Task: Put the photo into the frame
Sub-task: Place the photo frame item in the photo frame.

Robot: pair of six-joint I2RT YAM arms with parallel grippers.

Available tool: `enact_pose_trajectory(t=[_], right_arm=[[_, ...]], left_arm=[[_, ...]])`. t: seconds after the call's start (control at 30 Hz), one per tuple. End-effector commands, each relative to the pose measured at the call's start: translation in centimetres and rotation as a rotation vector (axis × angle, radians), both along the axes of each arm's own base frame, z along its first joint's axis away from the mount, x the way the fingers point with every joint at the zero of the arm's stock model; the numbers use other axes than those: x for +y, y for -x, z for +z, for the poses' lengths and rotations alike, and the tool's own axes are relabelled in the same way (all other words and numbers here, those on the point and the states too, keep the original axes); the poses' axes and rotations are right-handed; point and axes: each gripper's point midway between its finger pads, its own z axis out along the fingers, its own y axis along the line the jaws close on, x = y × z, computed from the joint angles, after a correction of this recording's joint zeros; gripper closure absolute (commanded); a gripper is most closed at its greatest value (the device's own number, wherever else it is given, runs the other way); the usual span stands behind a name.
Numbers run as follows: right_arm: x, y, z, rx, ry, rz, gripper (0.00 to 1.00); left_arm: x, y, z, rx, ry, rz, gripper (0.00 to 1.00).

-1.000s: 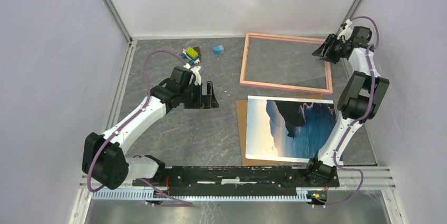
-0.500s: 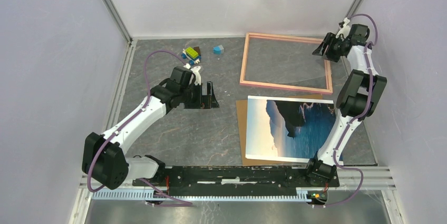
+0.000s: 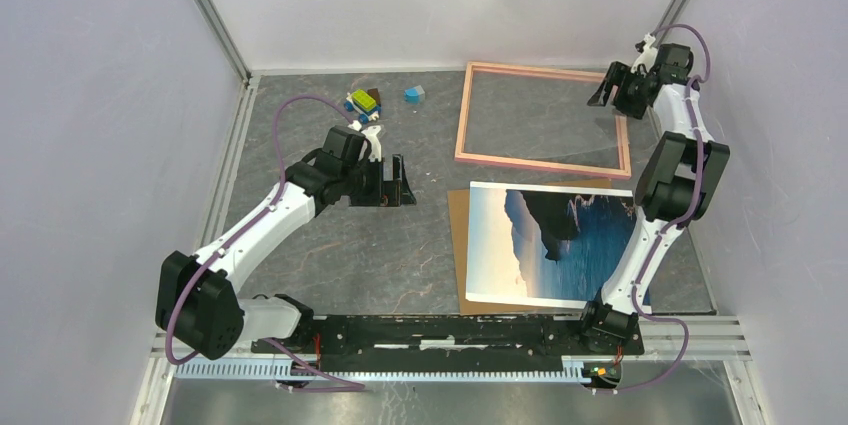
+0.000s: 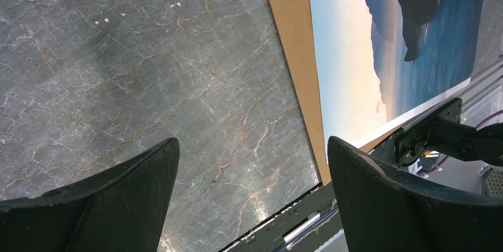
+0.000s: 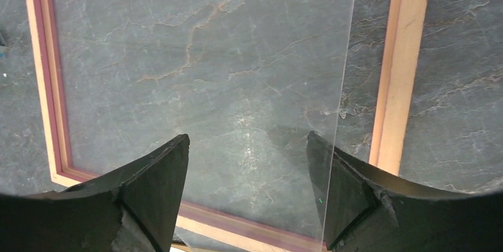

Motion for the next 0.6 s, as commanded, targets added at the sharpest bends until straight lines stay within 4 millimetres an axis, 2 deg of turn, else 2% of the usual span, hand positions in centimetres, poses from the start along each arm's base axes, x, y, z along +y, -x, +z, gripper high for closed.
enact_pose_trajectory(t=[0.0, 0.13, 0.27, 0.33, 0.57], right_arm=[[-0.69, -0.93, 2.93, -0.055, 0.087, -0.002, 0.19], [-0.58, -1.06, 3.29, -0.053, 0.106, -0.006, 0.16], [-0.39, -1.2, 3.42, -0.045, 0.127, -0.006, 0.09], [-0.47, -1.16, 3.45, -0.043, 0.137, -0.008, 0.02], [-1.16, -0.84, 3.09, -0.015, 0.195, -0.028, 0.02]], left_arm=[[-0.61, -0.4, 0.74, -0.05, 0.024, -0.042, 0.0], [-0.62, -0.35, 0.75, -0.049, 0.025, -0.043, 0.0], [-0.67, -0.35, 0.73, -0.048, 0.026, -0.045, 0.0], [-0.66, -0.36, 0.72, -0.048, 0.025, -0.045, 0.0], [-0.75, -0.38, 0.65, -0.043, 0.029, -0.046, 0.0]])
